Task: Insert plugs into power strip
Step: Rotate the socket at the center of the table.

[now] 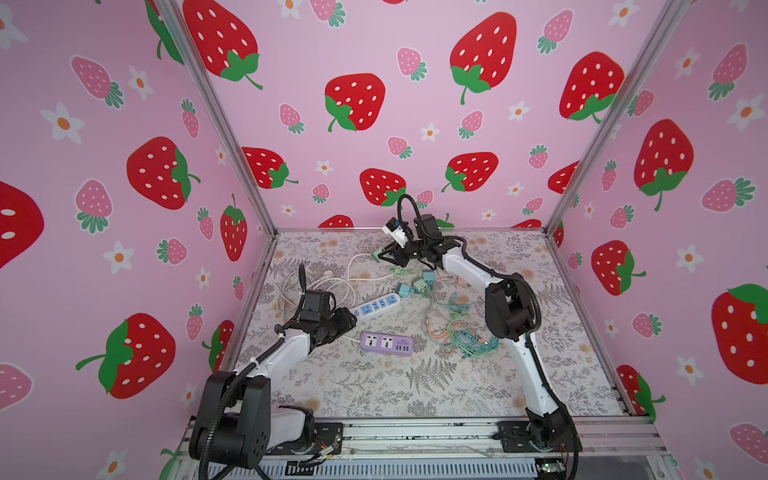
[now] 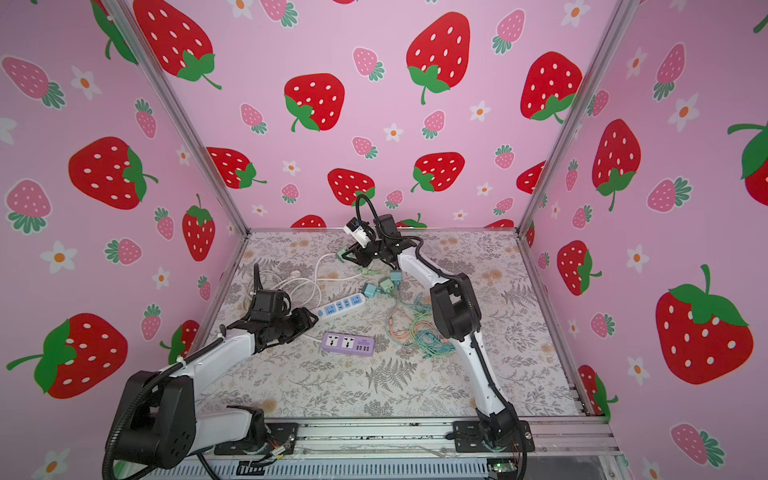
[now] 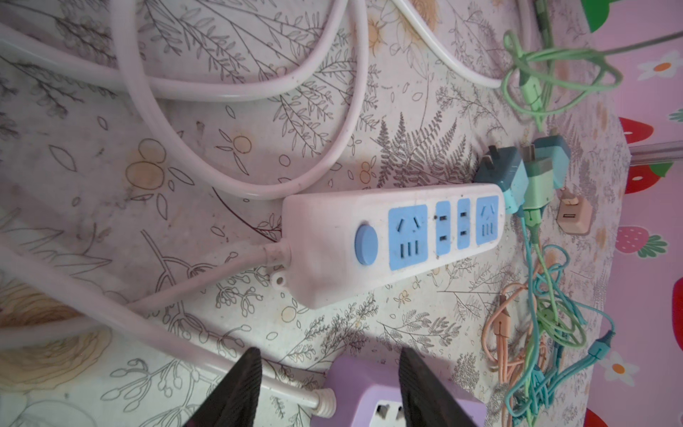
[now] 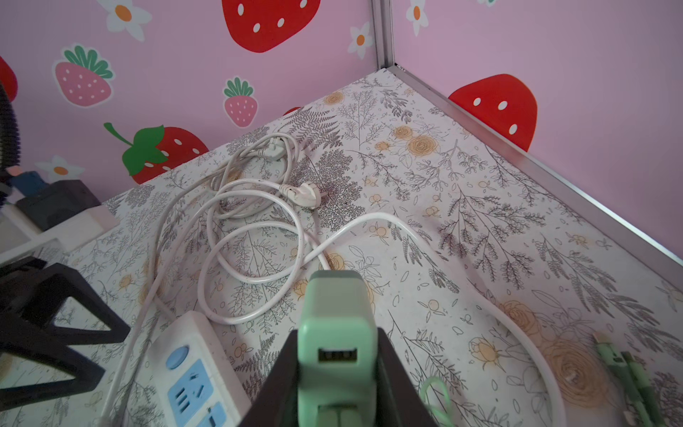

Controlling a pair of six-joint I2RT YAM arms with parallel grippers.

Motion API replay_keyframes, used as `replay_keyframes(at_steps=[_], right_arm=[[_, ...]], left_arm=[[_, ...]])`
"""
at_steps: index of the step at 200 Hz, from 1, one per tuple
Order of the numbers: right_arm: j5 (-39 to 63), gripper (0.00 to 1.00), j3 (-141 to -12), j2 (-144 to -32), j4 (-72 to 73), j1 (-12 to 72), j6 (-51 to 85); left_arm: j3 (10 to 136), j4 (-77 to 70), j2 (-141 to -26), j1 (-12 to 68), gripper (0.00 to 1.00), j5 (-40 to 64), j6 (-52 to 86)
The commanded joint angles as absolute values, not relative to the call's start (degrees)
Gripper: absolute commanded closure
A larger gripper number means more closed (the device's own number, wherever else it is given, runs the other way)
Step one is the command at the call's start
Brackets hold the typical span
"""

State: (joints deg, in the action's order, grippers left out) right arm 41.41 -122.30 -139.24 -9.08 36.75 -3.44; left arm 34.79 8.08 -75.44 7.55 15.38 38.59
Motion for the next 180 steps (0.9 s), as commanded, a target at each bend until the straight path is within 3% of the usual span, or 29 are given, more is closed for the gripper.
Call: replay_keyframes(at_steps=[1,78,180], right_arm=[[44.8,0.87,-123.6,-137.4,-12.2,37.5,-8.7],[37.1,0.87,-123.4,-137.2,-30.5,42.8,-26.0],[30.0,0.87,-124.7,-136.0,-38.1,45.7,-36.3]], left_arm=[[38.0,4.0,-78.9,7.0,0.42,16.8,39.1],[40.1,0.6,-87.2,7.0,0.53,16.8,38.0],[41.8,2.5,-89.1,7.0,0.61,15.1,28.2]])
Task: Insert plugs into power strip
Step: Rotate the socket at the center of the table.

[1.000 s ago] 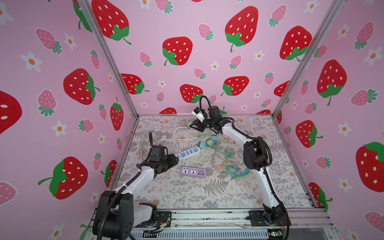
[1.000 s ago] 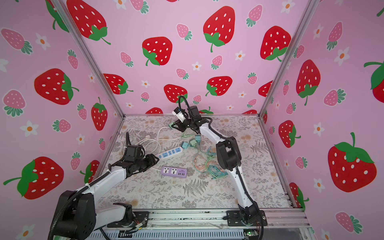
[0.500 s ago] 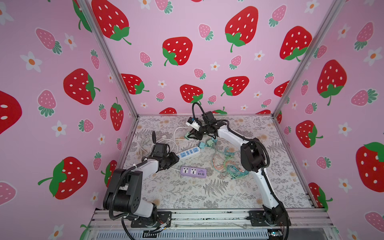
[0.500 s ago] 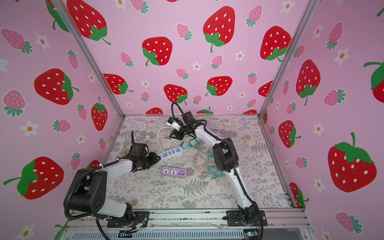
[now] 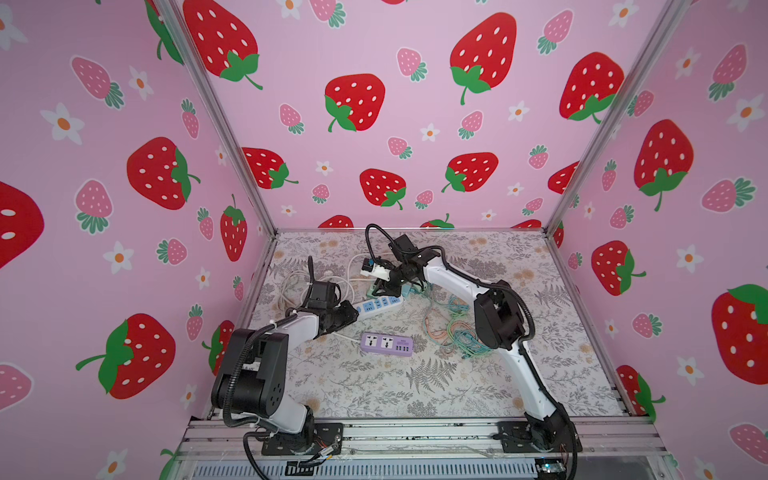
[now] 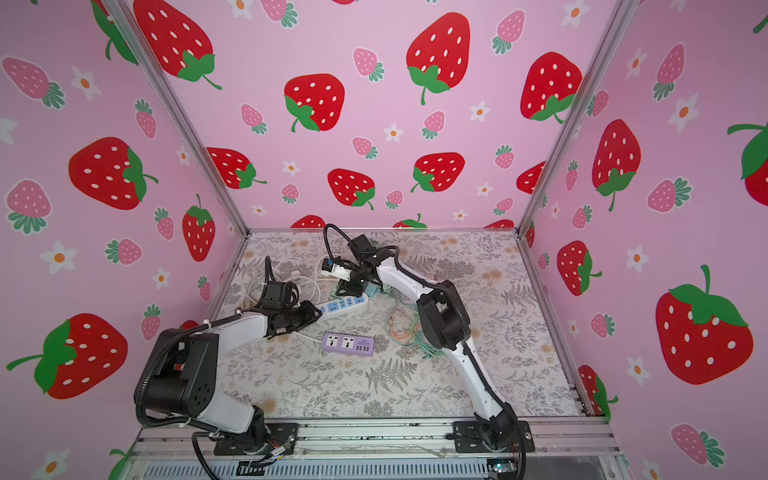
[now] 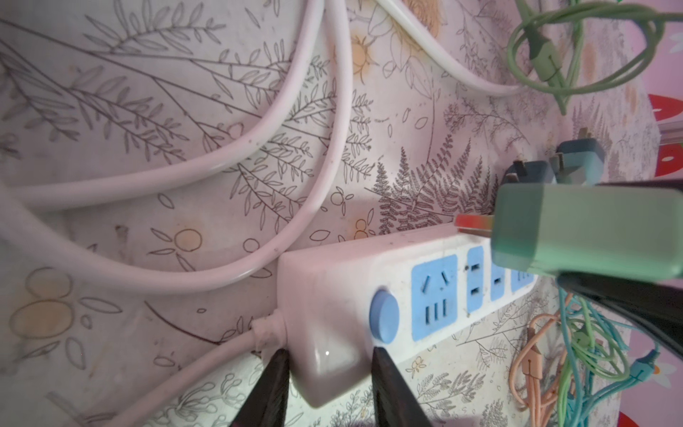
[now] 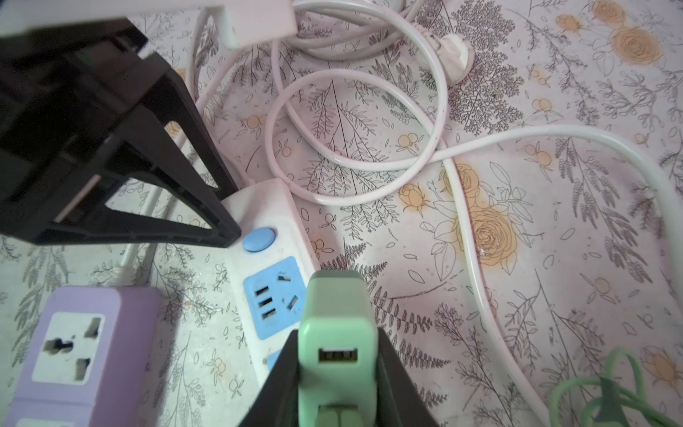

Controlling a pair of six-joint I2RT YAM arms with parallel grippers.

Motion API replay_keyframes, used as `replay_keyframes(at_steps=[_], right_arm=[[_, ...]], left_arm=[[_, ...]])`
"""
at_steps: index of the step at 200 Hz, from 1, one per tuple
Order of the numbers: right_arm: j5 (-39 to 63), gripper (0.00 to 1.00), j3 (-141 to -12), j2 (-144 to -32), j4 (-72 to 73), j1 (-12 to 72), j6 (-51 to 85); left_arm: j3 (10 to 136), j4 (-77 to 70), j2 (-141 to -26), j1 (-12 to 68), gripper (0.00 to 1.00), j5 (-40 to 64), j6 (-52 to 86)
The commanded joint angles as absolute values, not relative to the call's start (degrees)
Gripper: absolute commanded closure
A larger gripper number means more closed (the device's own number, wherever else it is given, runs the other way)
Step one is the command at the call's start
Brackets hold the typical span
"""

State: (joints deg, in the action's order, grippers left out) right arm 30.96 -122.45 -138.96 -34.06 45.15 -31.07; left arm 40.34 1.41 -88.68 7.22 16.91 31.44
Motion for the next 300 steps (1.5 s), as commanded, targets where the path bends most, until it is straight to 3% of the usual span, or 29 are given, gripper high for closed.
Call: replay_keyframes(at_steps=[1,300], right_arm=[[29.9,0.87,-124.7,-135.9,-38.2,45.7,-36.4],[23.8,0.87,-126.1,-133.7,-46.6,51.6,-41.1]], left_arm=[[41.8,2.5,-89.2,7.0,0.61,15.1,28.1],[44.2,3.0,-91.0,6.9,0.62,16.4,23.2]])
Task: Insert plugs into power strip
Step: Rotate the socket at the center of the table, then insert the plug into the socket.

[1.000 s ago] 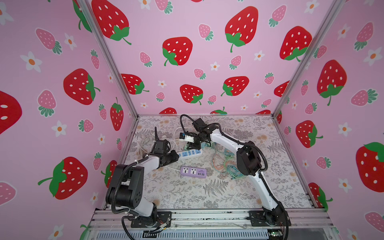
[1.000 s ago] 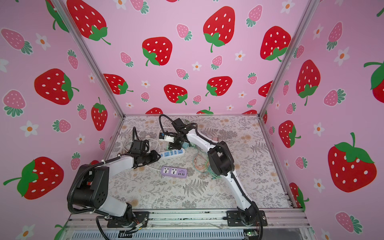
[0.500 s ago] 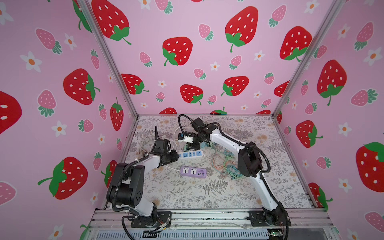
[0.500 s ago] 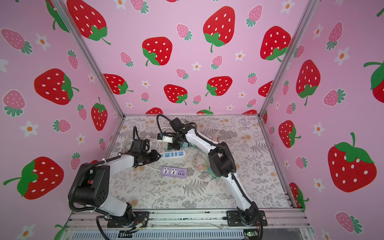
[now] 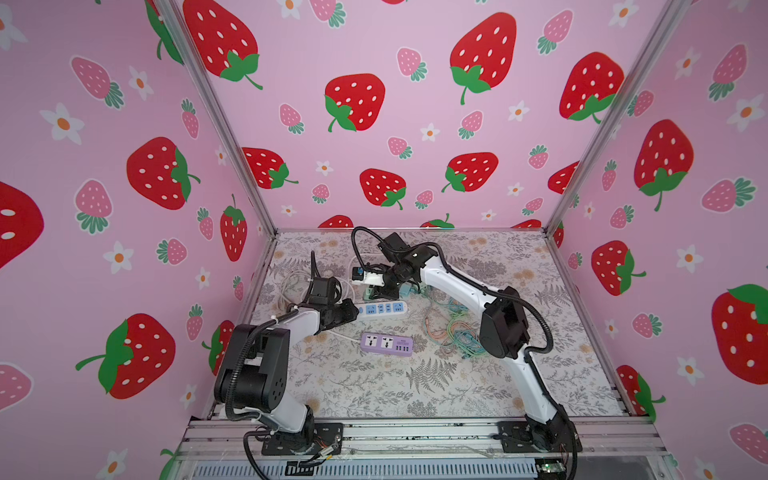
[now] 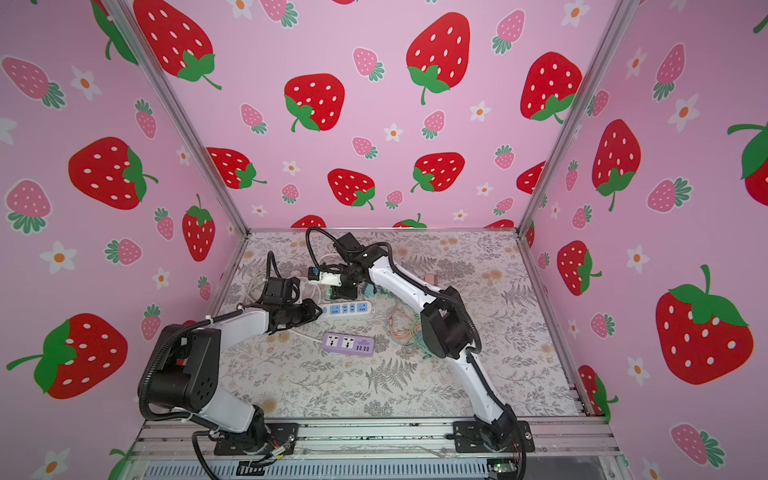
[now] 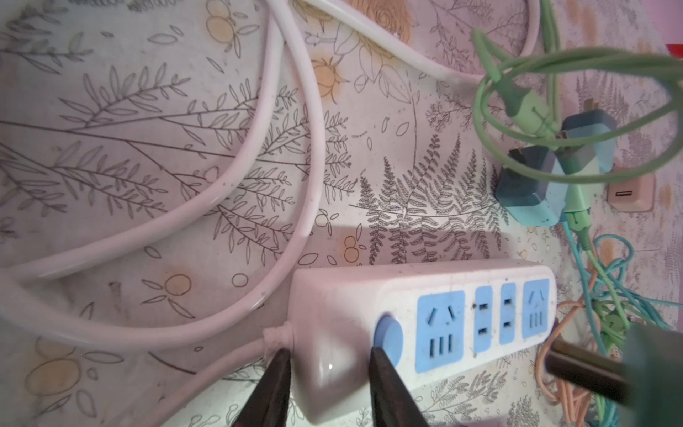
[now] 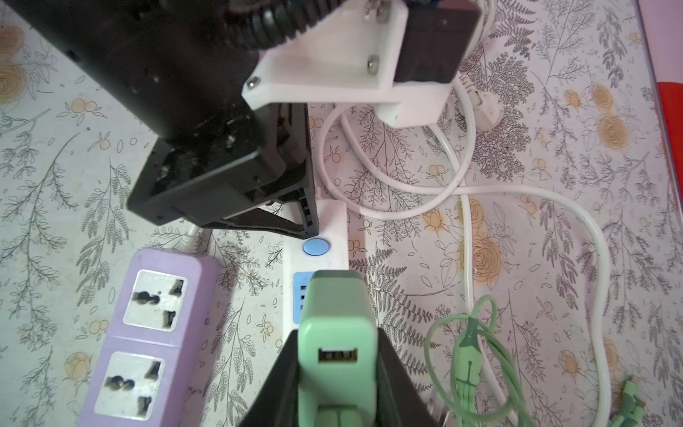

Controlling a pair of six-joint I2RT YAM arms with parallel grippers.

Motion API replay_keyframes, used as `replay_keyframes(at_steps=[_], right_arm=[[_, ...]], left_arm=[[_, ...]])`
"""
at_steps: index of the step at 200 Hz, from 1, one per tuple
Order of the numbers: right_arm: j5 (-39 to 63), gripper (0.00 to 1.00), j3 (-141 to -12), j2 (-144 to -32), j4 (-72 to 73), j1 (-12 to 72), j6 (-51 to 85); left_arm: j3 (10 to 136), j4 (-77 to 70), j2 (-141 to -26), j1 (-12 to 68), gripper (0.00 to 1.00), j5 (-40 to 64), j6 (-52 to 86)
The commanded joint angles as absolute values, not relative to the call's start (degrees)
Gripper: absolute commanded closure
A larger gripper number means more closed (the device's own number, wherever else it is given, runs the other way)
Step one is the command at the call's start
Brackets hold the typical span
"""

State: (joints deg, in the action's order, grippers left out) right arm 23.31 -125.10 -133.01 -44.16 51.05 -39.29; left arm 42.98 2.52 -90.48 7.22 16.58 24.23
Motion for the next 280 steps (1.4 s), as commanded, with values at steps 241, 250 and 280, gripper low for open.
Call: replay_keyframes(at_steps=[241,250,280], right_arm=[[22.0,0.87,-126.2,-138.0,-48.8,52.7,-41.1],[21.9,0.87,-126.4,-138.1,-48.9,52.8,-41.1],[21.8,0.87,-127.0,-138.7,-48.9,52.8,-41.1]], left_arm=[[43.2,1.8,-90.7,7.0,0.63,17.0,22.9],[43.1,1.7,-90.6,7.0,0.64,16.9,22.9],[42.8,1.5,-90.5,7.0,0.64,17.0,22.9]])
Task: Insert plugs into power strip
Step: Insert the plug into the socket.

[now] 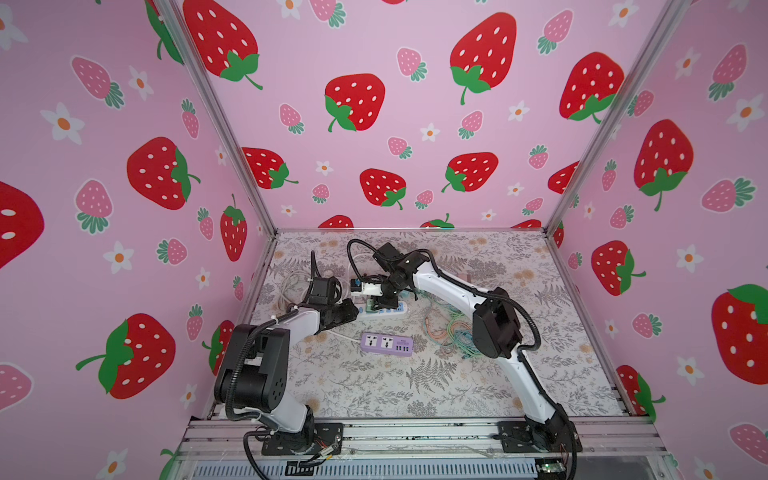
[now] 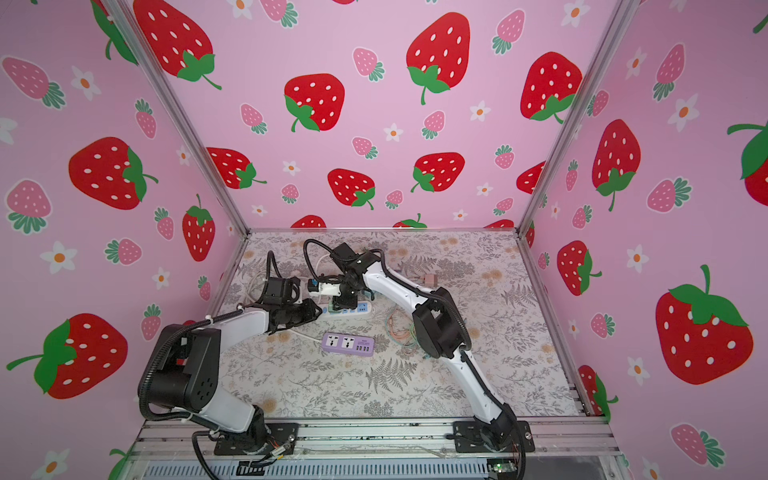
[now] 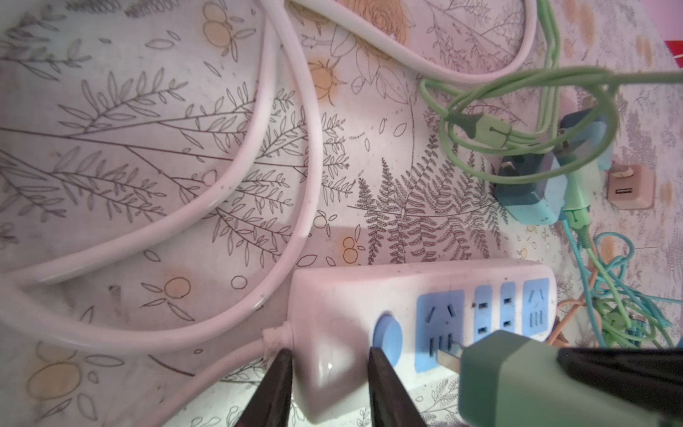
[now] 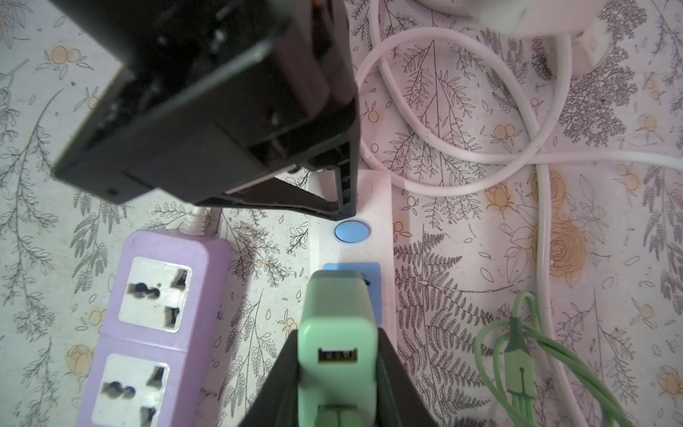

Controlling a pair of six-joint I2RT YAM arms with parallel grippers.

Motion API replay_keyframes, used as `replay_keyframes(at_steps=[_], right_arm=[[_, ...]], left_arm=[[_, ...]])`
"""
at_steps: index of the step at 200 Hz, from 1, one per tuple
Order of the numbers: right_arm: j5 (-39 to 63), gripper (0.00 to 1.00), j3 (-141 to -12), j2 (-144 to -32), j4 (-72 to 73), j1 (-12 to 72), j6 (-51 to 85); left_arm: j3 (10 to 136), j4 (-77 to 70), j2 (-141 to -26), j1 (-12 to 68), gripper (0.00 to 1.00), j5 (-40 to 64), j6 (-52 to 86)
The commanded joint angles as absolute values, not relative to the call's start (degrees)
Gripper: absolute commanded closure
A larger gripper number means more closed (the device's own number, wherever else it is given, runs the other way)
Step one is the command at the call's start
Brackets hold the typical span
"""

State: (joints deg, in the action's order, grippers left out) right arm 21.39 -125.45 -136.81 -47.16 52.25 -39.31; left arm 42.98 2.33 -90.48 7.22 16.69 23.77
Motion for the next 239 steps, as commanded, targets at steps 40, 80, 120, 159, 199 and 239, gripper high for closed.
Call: replay_keyframes(at_steps=[40,80,120,159,199,239], right_arm=[[21.2,0.87,-128.5,-139.8,-49.5,52.8,-41.1],[20.5,0.87,-129.0,-140.8,-49.0,52.9,-40.9],[19.8,0.87,-131.5,-143.0,-50.1,52.9,-40.6],[19.2,0.87,-132.2,-145.1,-49.9,52.9,-40.0],[18.1,0.87,-132.5,-147.5,-49.7,52.9,-39.4],[16.4,0.87,-133.3,-150.2,-50.0,52.9,-39.9]], left_arm=[[42.8,1.4,-90.2,6.9,0.64,17.2,22.7],[42.1,0.3,-90.1,6.9,0.64,17.9,22.6],[41.0,-0.8,-90.4,7.0,0.64,18.3,22.4],[40.4,-1.8,-90.4,6.9,0.65,18.7,22.1],[40.3,-2.1,-90.2,6.9,0.65,19.1,21.5],[40.2,-2.8,-89.9,6.9,0.65,19.5,21.0]])
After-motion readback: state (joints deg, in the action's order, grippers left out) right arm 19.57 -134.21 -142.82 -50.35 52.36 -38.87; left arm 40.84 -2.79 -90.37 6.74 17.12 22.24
